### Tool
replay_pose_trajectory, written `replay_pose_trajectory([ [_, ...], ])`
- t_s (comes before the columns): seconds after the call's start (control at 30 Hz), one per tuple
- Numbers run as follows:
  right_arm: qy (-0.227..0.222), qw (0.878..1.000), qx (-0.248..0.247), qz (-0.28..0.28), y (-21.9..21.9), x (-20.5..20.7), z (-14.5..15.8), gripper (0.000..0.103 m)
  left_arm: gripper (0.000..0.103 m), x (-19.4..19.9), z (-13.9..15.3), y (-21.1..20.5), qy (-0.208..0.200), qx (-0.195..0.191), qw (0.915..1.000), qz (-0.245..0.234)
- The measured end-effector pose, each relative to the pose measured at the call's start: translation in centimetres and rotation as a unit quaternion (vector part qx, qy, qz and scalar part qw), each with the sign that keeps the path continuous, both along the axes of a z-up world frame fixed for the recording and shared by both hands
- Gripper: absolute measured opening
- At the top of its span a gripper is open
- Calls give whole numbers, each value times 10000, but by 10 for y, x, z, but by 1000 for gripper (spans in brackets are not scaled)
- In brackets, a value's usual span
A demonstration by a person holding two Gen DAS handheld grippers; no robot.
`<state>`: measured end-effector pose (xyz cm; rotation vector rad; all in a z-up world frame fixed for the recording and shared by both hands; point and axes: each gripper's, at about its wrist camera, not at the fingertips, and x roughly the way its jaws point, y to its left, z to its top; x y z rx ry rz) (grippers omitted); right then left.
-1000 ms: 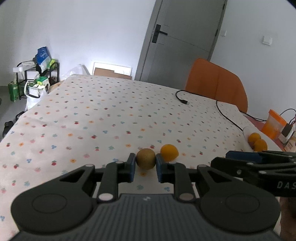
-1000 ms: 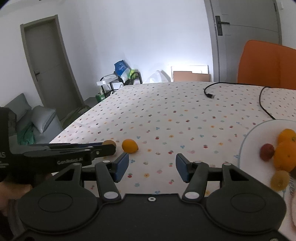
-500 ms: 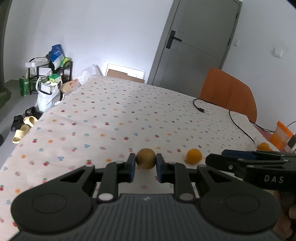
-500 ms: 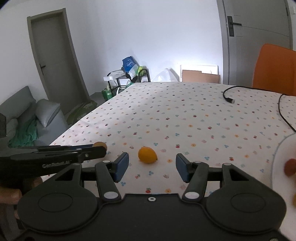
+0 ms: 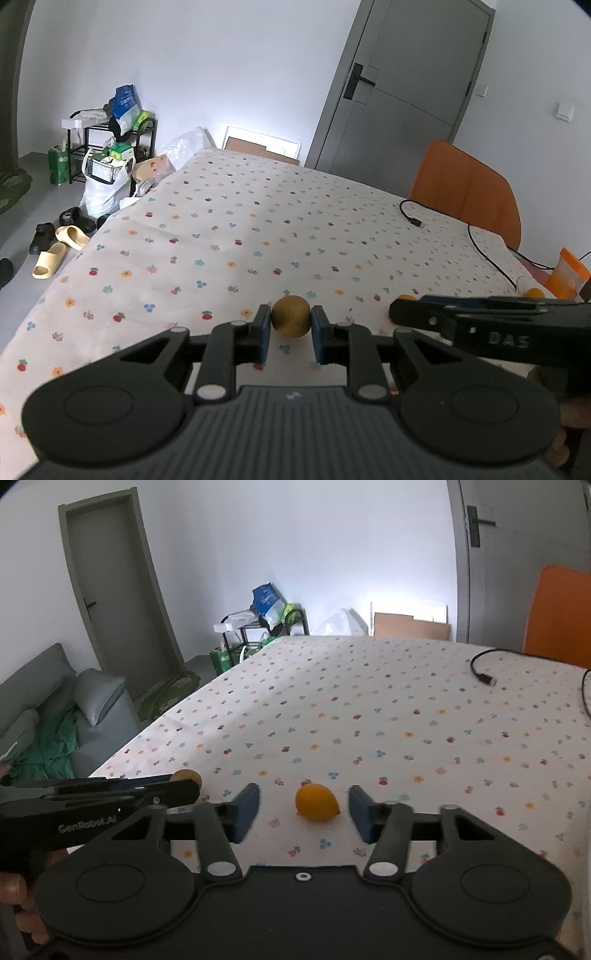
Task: Organize fruits
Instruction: 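Close the left tool on a yellow-brown fruit while the right tool closes on a small orange, then carry the yellow-brown fruit and small orange onto the white plate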
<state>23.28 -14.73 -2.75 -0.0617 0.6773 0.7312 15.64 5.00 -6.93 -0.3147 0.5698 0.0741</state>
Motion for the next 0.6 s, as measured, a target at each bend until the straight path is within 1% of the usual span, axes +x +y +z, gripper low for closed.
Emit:
replay_pose_trajectory([
  [0.03, 65, 10000, -16, 13, 1, 2, -2, 23, 21, 0, 0, 0, 2, 8, 10000, 3],
  [0.1, 143, 9999, 16, 34, 1, 3, -4, 22, 21, 0, -1, 0, 12, -4, 10000, 18],
  [0.27, 99, 9999, 59, -26, -9, -3, -2, 22, 21, -1, 2, -3, -33, -10, 10000, -7],
  [0.6, -14, 9995, 214, -227, -38, -20, 8, 22, 21, -4, 10, -25, -125, 72, 9996, -224],
])
